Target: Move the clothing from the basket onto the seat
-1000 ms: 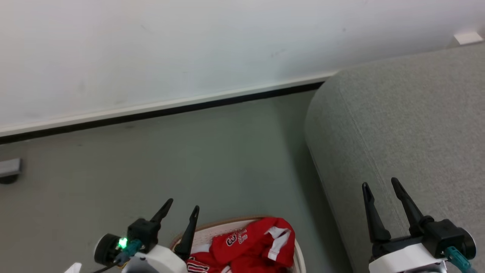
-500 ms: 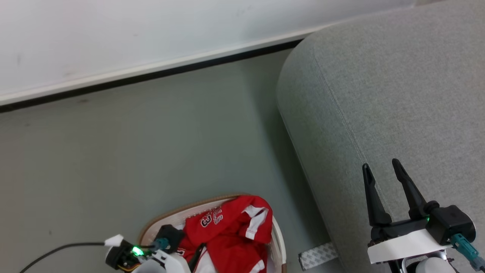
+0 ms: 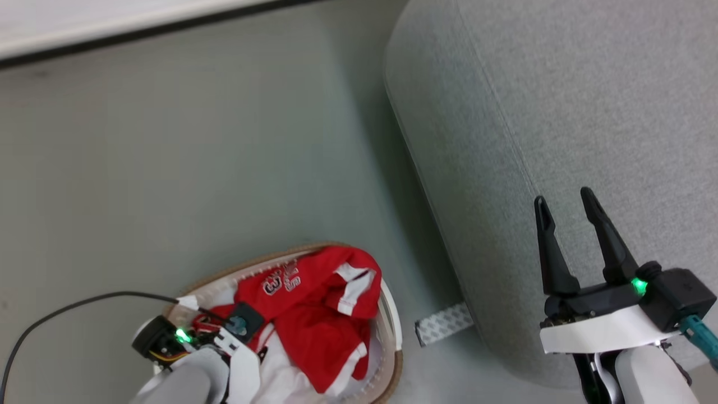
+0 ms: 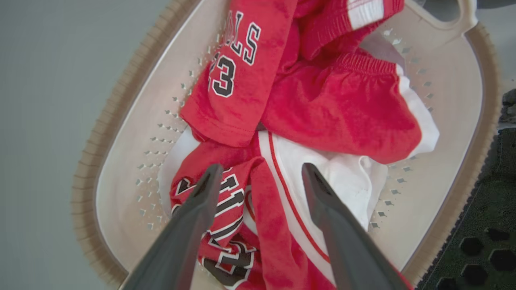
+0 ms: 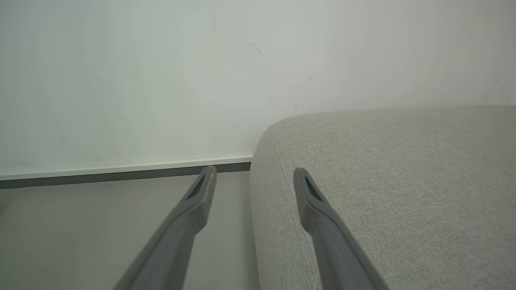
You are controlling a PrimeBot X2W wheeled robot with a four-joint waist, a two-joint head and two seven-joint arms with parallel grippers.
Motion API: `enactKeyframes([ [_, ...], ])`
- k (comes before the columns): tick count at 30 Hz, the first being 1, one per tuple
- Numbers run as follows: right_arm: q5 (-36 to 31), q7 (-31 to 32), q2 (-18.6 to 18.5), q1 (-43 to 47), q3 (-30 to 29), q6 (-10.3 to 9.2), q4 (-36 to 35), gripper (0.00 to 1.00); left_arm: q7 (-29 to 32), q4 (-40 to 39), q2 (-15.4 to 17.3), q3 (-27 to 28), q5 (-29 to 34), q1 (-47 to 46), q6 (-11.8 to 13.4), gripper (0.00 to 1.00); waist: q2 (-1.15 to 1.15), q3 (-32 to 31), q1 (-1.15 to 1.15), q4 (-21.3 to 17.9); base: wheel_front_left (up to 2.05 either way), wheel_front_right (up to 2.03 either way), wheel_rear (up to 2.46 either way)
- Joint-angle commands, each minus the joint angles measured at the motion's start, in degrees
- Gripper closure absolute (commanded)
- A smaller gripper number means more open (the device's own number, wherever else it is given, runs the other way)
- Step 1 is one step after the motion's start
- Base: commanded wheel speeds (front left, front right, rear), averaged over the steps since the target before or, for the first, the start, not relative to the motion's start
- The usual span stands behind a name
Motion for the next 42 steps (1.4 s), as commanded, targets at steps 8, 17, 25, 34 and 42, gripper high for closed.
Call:
enactKeyframes([
  [8,2.4,-0.1,0.0,-2.8,0.3,-0.14,-1.9,0.0,3.7,4.7,2.1,-6.7,0.6,-4.3,0.1,0.0,0.0,8.1,-0.01,-3.0,0.0,0.0,0.0],
  [17,4.5,-0.1,0.0,-4.4,1.4,-0.14,-2.8,0.0,8.1,7.9,2.7,-12.9,5.1,-8.2,0.7,0.0,0.0,12.6,-0.01,-4.7,0.0,0.0,0.0],
  [25,6.4,-0.1,0.0,-4.3,2.2,-0.14,-2.8,0.0,9.0,9.2,3.3,-14.9,5.7,-6.9,1.3,0.64,0.0,14.3,-0.01,-5.9,0.0,0.0,0.0],
  [34,6.1,-0.1,0.0,-4.7,1.8,-0.14,-1.7,0.0,5.5,9.4,2.5,-14.2,3.2,-6.6,1.0,1.0,0.0,12.6,-0.01,-5.0,0.0,0.0,0.0],
  [42,2.8,-0.1,0.0,-3.9,0.7,-0.14,-0.6,0.0,1.5,9.5,-1.6,-13.1,0.1,-5.7,0.6,1.0,0.0,6.3,-0.01,-1.5,0.0,0.0,0.0],
])
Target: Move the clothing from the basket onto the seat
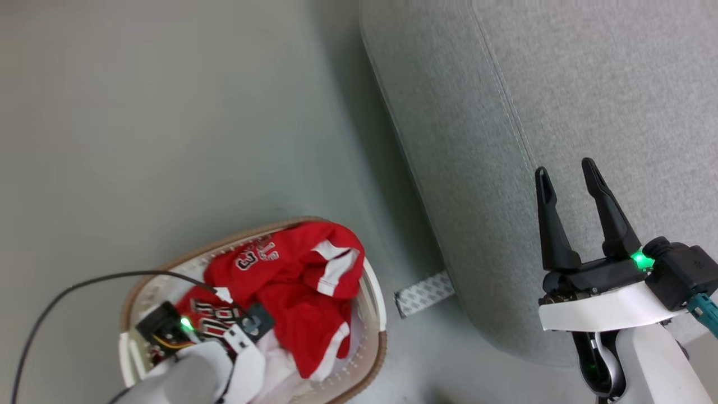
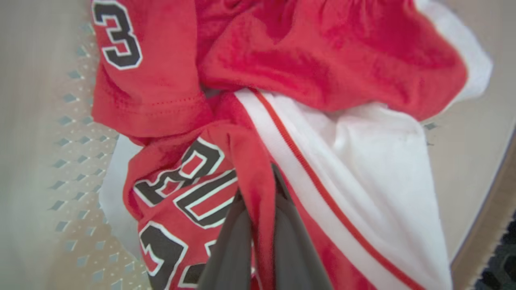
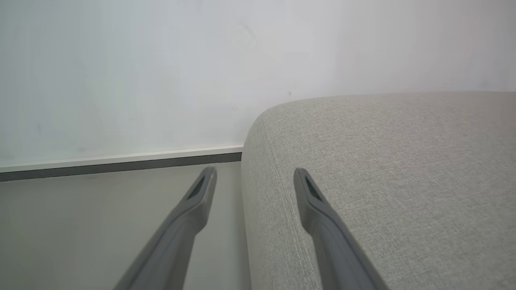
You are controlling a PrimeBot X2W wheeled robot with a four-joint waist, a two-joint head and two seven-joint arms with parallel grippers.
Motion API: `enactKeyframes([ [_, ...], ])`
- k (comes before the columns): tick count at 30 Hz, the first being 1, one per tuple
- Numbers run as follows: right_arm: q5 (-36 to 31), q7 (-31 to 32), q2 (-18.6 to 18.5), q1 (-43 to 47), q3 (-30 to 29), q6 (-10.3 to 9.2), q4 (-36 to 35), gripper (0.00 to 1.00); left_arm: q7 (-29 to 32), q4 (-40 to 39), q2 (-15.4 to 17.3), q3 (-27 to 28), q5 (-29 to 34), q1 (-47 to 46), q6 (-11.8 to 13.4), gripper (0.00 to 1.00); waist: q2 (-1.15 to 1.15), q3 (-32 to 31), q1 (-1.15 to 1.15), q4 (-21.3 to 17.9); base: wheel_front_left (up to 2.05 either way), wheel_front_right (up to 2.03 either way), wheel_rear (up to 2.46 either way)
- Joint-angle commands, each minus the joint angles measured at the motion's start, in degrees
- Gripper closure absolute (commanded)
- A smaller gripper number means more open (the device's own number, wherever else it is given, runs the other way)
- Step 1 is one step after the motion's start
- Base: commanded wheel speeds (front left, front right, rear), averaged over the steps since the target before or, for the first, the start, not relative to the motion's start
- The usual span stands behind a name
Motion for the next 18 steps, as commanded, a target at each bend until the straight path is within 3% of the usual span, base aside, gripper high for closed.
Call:
enactKeyframes([
  [1,-1.3,-0.1,-0.1,0.7,-0.7,-0.14,0.5,0.0,-1.4,0.0,-1.0,0.6,-1.6,1.1,-0.2,1.0,0.0,-3.7,0.0,2.6,0.0,0.0,0.0],
  [18,-8.8,-0.1,-0.2,5.4,-3.3,-0.14,5.5,0.0,-12.6,-3.1,-8.3,4.7,-10.3,6.3,-0.7,1.0,0.0,-23.5,0.0,16.4,0.0,0.0,0.0],
])
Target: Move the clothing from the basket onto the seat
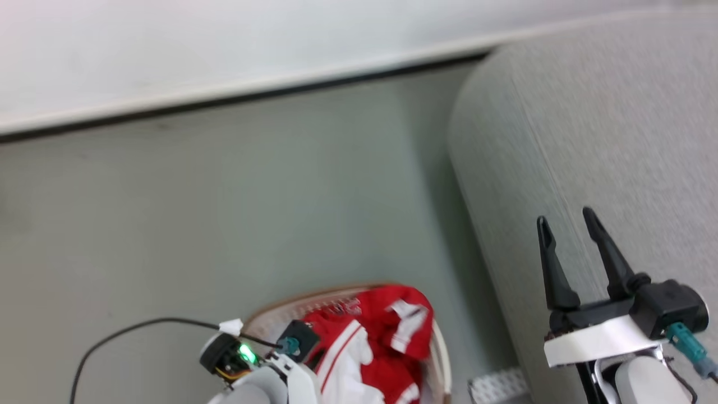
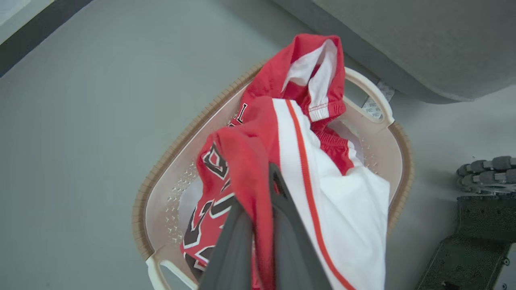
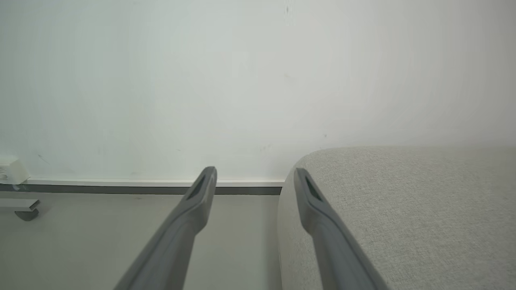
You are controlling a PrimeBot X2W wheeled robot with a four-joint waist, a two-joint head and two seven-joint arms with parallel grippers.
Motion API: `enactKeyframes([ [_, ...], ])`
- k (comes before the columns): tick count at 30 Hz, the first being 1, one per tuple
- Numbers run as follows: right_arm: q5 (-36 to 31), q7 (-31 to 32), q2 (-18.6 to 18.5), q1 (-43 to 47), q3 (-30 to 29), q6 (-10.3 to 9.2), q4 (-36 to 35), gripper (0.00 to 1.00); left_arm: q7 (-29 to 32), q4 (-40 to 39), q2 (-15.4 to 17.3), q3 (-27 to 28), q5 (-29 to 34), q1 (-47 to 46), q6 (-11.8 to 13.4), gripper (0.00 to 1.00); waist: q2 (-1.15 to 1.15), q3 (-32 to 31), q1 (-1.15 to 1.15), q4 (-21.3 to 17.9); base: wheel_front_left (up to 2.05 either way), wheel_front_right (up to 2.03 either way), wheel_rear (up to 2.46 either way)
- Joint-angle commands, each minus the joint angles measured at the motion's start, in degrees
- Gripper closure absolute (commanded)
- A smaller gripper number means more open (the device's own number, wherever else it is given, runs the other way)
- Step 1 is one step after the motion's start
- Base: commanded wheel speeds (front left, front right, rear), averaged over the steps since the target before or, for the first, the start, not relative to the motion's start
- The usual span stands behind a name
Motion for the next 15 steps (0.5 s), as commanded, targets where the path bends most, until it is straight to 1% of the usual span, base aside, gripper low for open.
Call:
enactKeyframes([
  [1,-0.6,-0.1,-0.2,1.4,-0.3,-0.13,0.5,0.0,-0.7,-1.2,-0.4,0.6,-1.5,1.5,-0.2,1.0,0.0,-6.3,0.01,5.5,0.0,0.0,0.0],
  [6,-1.4,-0.1,-0.2,3.5,-0.6,-0.13,1.8,0.0,-1.2,-5.9,-0.8,1.5,-4.0,3.9,-0.2,1.0,0.0,-11.1,0.01,9.0,0.0,0.0,0.0],
  [7,-1.4,-0.1,-0.2,3.5,-0.6,-0.13,1.8,0.0,-1.2,-5.9,-0.8,1.5,-4.0,3.9,-0.2,1.0,0.0,-11.1,0.01,9.0,0.0,0.0,0.0],
  [10,-1.4,-0.1,-0.2,4.8,-0.5,-0.14,2.3,0.0,-1.2,-9.8,-0.8,2.7,-5.7,5.2,-0.1,1.0,0.0,-13.5,0.01,10.6,0.0,0.0,0.0],
  [15,-1.3,-0.1,-0.3,6.3,0.0,-0.14,3.2,0.0,-1.2,-17.3,0.8,5.4,-6.7,7.0,0.0,1.0,0.0,-16.3,0.01,12.5,0.0,0.0,0.0],
])
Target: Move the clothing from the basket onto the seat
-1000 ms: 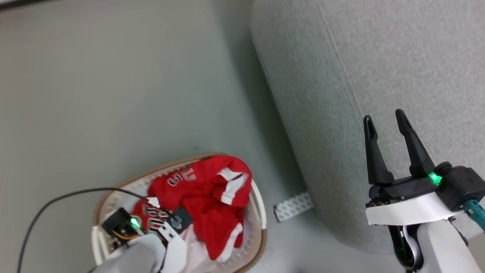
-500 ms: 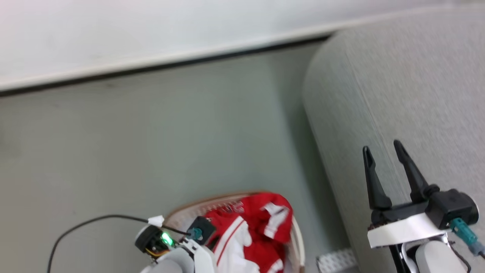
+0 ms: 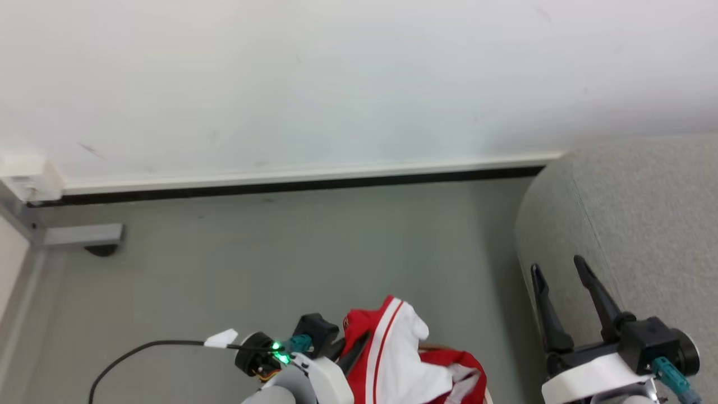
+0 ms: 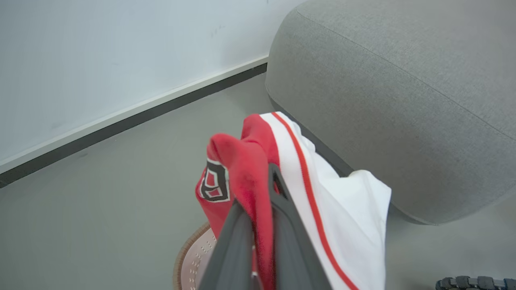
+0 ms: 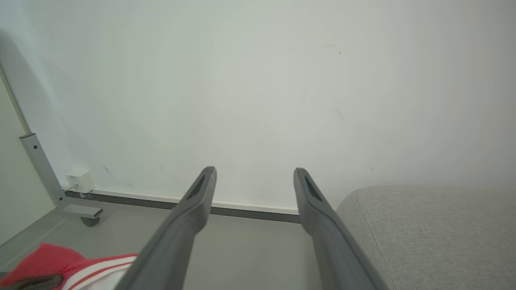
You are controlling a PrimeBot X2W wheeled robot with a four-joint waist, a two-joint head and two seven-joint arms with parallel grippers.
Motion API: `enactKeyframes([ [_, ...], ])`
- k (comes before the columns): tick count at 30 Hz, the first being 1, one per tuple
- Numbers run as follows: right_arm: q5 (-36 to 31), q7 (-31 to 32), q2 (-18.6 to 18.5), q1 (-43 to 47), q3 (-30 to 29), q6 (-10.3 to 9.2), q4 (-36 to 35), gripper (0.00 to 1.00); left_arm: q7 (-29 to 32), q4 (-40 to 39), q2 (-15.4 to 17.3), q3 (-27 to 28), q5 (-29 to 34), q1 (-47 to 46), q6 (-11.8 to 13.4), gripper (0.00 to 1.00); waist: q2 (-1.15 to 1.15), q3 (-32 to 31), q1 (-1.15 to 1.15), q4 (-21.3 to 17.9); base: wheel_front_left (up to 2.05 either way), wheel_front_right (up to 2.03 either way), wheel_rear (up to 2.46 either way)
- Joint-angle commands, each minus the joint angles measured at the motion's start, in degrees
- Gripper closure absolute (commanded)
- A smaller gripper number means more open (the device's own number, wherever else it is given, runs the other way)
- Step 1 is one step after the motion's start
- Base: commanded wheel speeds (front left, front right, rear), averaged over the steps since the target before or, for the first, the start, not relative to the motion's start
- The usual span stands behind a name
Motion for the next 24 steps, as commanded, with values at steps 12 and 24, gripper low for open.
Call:
enactKeyframes([
  [12,1.8,-0.1,-0.2,4.1,1.3,-0.14,-0.7,0.0,-0.1,-18.4,4.1,8.4,-3.1,1.0,2.1,1.0,0.0,-5.9,0.02,4.1,0.0,0.0,0.0],
  [24,2.9,-0.1,-0.2,4.6,4.8,-0.14,-2.0,0.0,3.1,-33.5,6.8,12.8,-4.8,-4.3,4.5,1.0,0.0,-6.8,0.02,5.1,0.0,0.0,0.0],
])
